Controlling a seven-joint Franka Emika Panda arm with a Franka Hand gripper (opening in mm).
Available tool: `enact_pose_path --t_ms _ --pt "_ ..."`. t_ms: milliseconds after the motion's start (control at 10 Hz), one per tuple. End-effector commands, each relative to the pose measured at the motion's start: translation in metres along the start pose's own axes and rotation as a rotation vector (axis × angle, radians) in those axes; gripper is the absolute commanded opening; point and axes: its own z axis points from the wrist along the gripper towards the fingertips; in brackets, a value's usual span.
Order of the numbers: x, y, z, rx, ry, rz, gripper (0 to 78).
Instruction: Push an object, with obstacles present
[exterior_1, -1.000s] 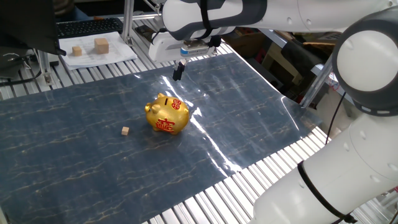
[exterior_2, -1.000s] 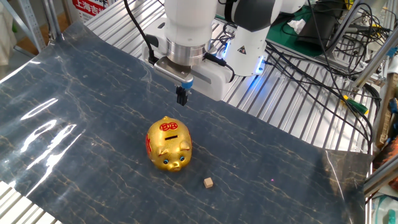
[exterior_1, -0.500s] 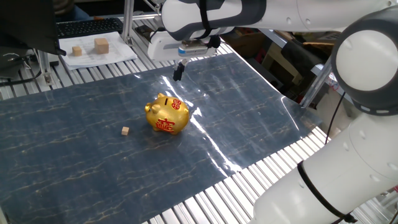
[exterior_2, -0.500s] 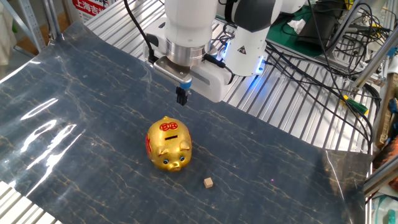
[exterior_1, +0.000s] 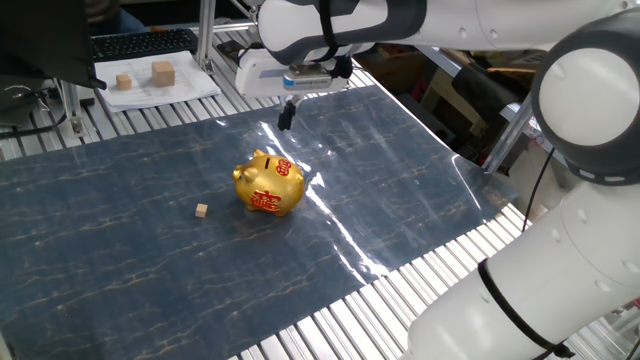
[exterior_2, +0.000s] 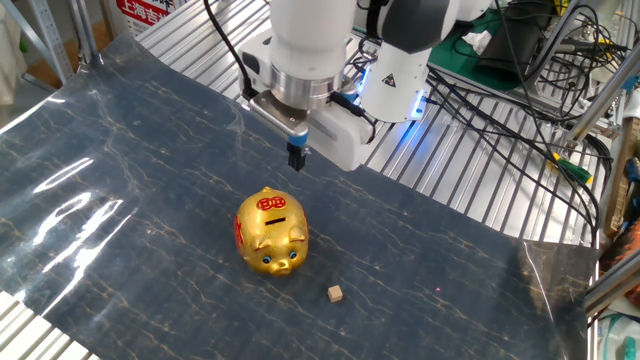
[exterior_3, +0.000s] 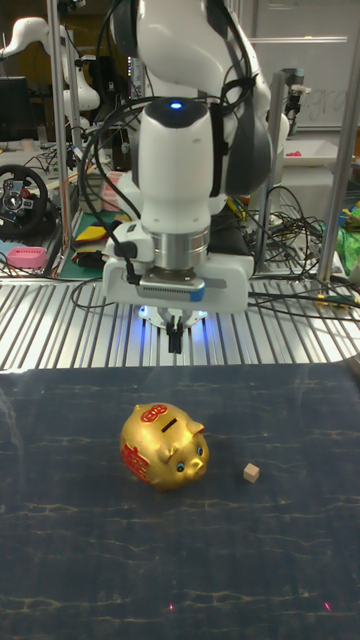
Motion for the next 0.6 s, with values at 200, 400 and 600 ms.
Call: enact_pose_path --t_ms 200,400,600 --pt "0.006 0.020 -0.007 0.003 -0.004 0.046 0.0" --pt "0.009 0.028 -0.009 -0.001 -0.002 0.066 0.0" --pt "0.010 0.032 -0.010 0.000 -0.002 0.073 0.0"
